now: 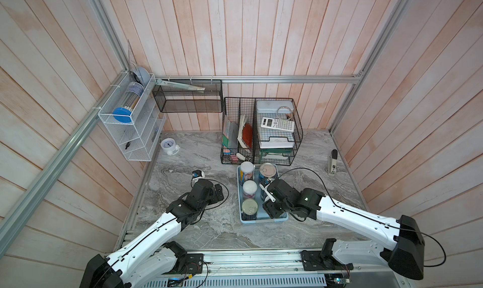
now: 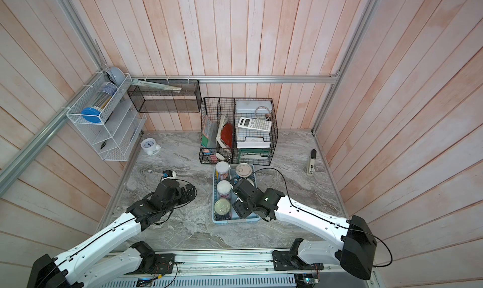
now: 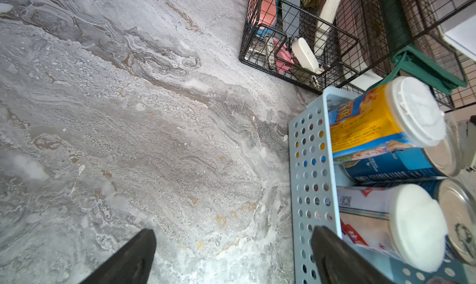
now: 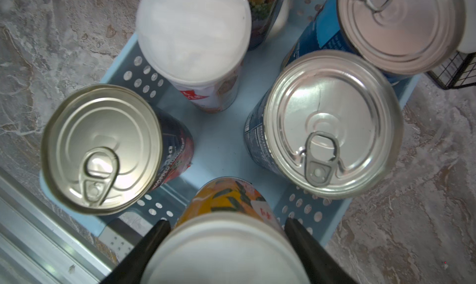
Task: Put the canned food in the basket
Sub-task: Place the canned food in the basket.
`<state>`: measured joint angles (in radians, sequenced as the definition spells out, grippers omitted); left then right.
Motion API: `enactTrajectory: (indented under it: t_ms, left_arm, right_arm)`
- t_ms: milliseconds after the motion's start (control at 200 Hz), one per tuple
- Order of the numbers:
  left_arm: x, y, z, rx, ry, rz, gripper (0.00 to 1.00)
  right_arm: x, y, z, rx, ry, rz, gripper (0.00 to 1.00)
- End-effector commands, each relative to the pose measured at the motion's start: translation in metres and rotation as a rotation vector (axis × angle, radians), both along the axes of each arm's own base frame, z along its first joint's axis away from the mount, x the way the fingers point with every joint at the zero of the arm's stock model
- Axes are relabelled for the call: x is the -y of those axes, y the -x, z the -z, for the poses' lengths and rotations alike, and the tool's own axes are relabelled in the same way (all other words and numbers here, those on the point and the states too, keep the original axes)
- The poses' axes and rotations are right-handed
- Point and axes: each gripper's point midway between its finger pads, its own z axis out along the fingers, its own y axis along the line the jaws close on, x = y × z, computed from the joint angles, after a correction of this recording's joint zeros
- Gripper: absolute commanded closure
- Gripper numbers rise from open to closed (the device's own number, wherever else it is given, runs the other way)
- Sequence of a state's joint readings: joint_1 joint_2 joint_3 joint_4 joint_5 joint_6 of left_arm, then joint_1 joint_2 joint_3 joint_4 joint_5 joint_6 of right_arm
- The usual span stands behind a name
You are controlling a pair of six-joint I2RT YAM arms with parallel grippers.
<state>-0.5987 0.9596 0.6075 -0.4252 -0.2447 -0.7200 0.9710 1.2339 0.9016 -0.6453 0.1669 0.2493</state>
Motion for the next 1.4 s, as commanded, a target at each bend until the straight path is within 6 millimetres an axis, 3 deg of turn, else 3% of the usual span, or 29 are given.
enactTrajectory:
  t_ms: [0,340,595,715,820,950,1260,1395]
  left_arm:
    - [-0.001,-0.003,-0.002,0.022,-0.002,-0.017,0.00]
    - [0.000,-0.004,0.002,0.015,-0.004,-0.015,0.00]
    - [0.001,-0.004,0.003,0.011,-0.006,-0.010,0.00]
    - [0.001,-0.004,0.004,0.009,-0.008,-0.009,0.00]
    - [0.001,-0.004,0.004,0.007,-0.010,-0.009,0.00]
    - [0.000,-0.003,0.004,0.007,-0.009,-0.012,0.00]
    - [-0.001,-0.004,-0.003,0.027,-0.006,-0.017,0.00]
    - [0.001,-0.005,-0.001,0.024,-0.004,-0.011,0.00]
  right_arm:
    - [-0.006,-0.011,0.000,0.018,-0.030,-0.002,0.39]
    - [0.000,-0.024,0.035,-0.053,-0.044,0.059,0.36]
    - [0.003,-0.019,0.063,-0.163,-0.007,0.079,0.28]
    - [0.006,-0.018,0.066,-0.176,0.008,0.085,0.23]
    - [0.010,-0.021,0.062,-0.164,0.006,0.108,0.18]
    - [0.013,-0.023,0.049,-0.134,-0.005,0.121,0.02]
    - [0.016,-0.042,-0.026,0.026,-0.090,0.173,0.02]
    - [0.007,-0.036,-0.032,0.041,-0.184,0.127,0.02]
